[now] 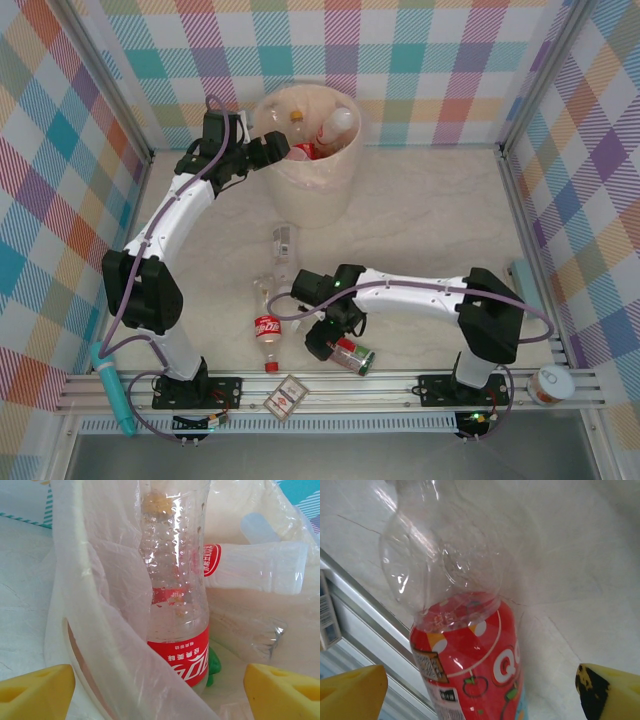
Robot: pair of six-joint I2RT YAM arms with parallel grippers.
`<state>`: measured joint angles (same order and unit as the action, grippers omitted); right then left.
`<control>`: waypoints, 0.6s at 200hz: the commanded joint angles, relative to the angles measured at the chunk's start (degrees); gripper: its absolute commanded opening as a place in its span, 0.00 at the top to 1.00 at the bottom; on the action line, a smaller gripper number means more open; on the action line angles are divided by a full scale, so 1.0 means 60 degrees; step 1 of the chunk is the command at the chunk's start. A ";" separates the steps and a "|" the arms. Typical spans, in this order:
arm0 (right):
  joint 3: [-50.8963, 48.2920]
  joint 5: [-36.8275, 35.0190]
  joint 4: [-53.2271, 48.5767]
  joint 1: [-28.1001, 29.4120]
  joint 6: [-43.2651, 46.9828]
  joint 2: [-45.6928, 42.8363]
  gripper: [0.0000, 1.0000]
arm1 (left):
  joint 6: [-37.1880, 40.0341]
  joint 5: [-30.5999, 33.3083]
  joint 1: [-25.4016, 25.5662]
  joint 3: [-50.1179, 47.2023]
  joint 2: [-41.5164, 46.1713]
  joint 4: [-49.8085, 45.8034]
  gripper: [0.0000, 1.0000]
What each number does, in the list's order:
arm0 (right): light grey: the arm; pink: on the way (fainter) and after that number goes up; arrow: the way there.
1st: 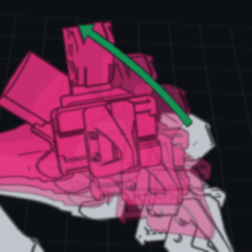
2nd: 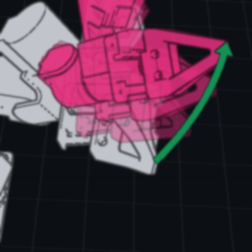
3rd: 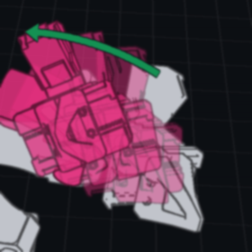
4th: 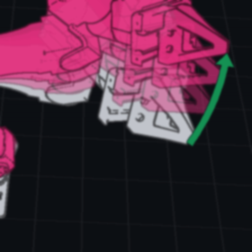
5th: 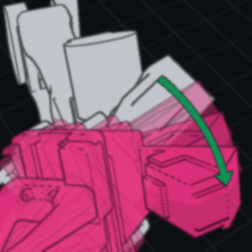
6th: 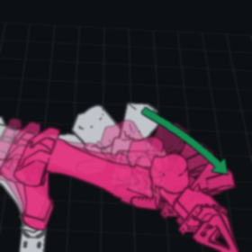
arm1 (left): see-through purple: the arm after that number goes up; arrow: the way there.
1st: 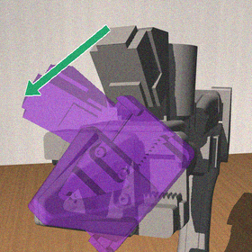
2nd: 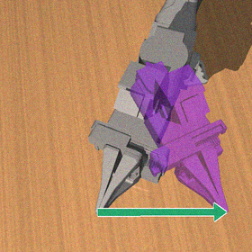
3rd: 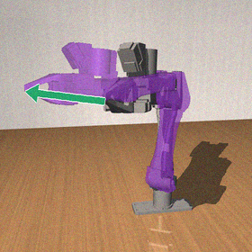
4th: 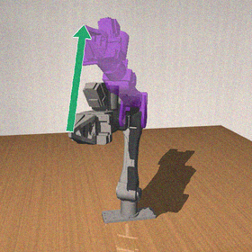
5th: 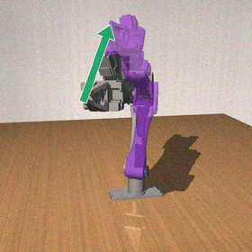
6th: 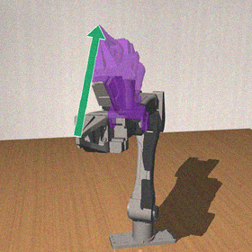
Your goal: Put the plastic bottles in the bin
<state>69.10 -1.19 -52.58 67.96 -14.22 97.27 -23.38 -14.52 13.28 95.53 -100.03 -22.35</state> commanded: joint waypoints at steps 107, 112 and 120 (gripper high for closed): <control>-0.0708 -0.0652 -0.0032 0.0077 -0.0860 -0.0353 0.35 | 0.0113 0.0175 -0.0189 -0.0084 -0.0288 -0.0859 0.13; -0.0695 -0.0728 -0.0135 0.0035 -0.0904 -0.0550 0.36 | 0.0096 0.0166 -0.0191 -0.0083 -0.0286 -0.0845 0.13; -0.0679 -0.0834 -0.0288 -0.0059 -0.0997 -0.0885 0.37 | 0.0074 0.0152 -0.0192 -0.0079 -0.0296 -0.0841 0.13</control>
<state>64.82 -3.14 -50.04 68.29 -18.06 98.19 -23.40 -14.52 13.23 95.53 -100.03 -22.35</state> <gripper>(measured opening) 0.649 0.869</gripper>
